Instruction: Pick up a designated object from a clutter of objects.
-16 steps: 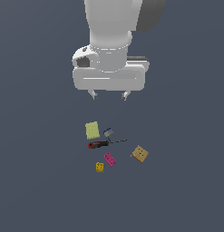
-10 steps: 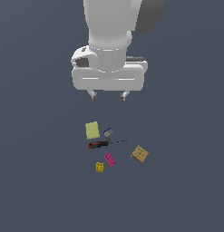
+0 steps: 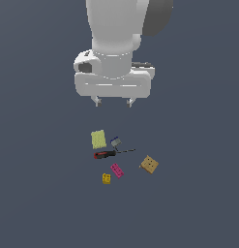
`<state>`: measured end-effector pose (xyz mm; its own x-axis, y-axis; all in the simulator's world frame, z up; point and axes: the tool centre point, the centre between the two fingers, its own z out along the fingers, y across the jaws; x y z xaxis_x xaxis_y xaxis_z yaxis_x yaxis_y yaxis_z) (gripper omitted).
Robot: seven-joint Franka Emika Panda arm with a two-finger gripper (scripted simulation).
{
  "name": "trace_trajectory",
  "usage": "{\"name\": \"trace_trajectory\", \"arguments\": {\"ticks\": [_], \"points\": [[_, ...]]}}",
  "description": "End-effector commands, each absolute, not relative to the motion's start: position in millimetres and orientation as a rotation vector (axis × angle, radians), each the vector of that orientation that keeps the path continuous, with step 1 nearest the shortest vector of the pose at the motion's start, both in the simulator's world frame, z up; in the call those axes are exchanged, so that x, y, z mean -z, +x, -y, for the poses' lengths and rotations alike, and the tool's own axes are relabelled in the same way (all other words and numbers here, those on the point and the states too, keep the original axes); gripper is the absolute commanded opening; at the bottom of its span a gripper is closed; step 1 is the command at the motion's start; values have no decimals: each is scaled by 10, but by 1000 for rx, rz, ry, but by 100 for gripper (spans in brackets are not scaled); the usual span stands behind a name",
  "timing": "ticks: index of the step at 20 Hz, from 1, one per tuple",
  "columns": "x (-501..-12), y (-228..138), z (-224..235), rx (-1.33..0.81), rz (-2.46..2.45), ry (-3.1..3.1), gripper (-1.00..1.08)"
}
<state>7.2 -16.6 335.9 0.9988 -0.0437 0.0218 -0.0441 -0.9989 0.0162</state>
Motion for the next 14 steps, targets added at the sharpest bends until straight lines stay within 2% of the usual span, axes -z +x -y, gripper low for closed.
{"name": "trace_trajectory", "arguments": {"ticks": [1,14], "points": [[-3342,89,167,-33,69,3124,100],[-2900,507,237,-25,67,3133,100]]}}
